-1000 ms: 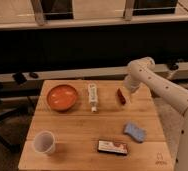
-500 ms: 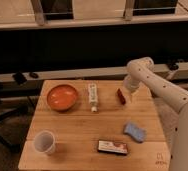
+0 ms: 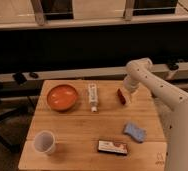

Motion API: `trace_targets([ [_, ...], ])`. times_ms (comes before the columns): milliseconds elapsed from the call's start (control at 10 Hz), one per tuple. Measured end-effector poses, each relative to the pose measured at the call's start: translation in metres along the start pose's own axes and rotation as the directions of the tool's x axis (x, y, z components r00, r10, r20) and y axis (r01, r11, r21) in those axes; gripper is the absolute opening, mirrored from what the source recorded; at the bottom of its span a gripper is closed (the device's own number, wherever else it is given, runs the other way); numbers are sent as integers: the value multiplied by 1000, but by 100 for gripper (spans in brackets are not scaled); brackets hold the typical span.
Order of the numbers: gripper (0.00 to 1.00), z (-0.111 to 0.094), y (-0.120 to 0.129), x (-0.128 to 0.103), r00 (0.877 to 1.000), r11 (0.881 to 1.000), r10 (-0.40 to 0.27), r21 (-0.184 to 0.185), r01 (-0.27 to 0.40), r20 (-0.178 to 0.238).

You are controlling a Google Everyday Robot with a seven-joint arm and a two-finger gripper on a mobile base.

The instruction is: Place the pepper in the ceramic bowl

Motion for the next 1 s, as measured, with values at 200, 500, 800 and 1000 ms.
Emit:
trace_targets([
  [200,80,3,0,-1,1000,1000,-15,-8,15,7],
  [500,80,12,0,-1,999,999,-23,-23,24,23],
  [800,80,18,2,-1,999,999,-30,-38,31,35],
  [1000,80,25,4,2,999,999,-25,-45,26,40],
])
